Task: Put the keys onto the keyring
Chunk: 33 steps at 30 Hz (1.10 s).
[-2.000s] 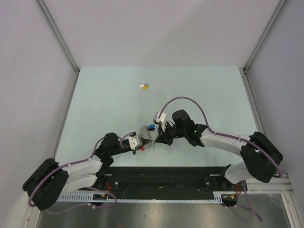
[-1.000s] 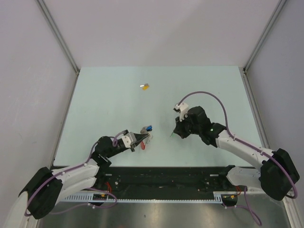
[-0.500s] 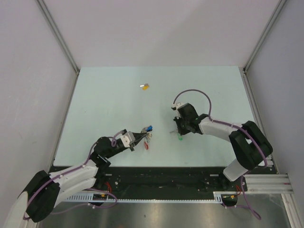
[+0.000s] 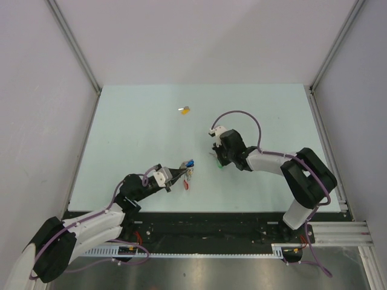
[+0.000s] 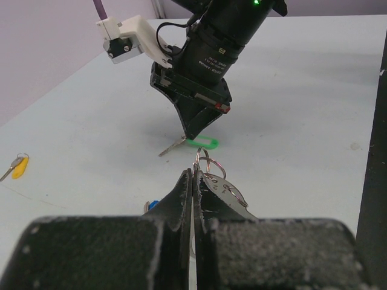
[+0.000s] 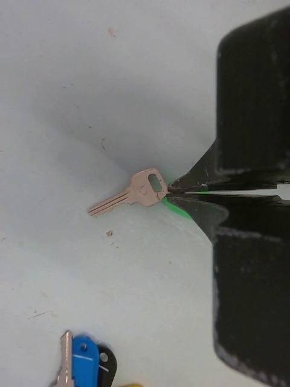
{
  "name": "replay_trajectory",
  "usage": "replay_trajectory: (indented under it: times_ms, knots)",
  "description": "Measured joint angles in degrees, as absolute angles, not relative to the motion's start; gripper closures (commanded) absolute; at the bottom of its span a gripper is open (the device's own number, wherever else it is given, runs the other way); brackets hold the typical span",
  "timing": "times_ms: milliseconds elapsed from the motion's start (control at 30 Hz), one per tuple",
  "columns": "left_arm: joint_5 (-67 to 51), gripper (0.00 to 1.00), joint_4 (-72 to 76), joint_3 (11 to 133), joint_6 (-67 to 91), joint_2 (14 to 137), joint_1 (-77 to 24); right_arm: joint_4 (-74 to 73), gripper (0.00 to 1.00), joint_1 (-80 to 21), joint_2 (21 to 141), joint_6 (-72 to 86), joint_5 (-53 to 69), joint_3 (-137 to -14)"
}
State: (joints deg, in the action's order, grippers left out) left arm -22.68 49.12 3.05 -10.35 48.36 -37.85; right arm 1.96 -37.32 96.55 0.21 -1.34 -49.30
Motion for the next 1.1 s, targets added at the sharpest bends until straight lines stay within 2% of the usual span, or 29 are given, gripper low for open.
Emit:
replay_trajectory:
  times_ms: [100,133,233,500,700,867,1100]
  knots:
    - [-22.7,0.99,49.1,3.0,-10.3,48.3,-37.8,3.3,0.88,-37.6,96.6,-0.5,-1.3,-49.3]
    - [-22.7,1.0,49.0,3.0,-10.3,48.3,-37.8,3.5,0.81,-37.6,96.6,-0.7,-1.3,-49.3]
    - [-22.6,1.0,48.8,3.0,-10.3,48.3,-37.8,4.0,0.68,-37.7,96.4,-1.1,-1.5,-49.3]
    - [-22.7,1.0,48.8,3.0,-10.3,48.2,-37.8,4.3,0.65,-37.8,90.7,-1.3,-1.1,-48.4]
    - [-22.7,1.0,48.8,3.0,-9.9,48.2,-37.8,6.9,0.64,-37.7,83.2,-1.8,5.0,-45.1]
    - [-22.7,0.99,49.8,3.0,-9.0,48.2,-37.8,12.8,0.64,-37.1,78.4,-3.2,17.1,-40.4]
    - [-24.2,1.0,52.9,3.0,-8.3,49.4,-37.8,22.9,0.64,-37.5,78.3,-4.8,34.8,-36.4]
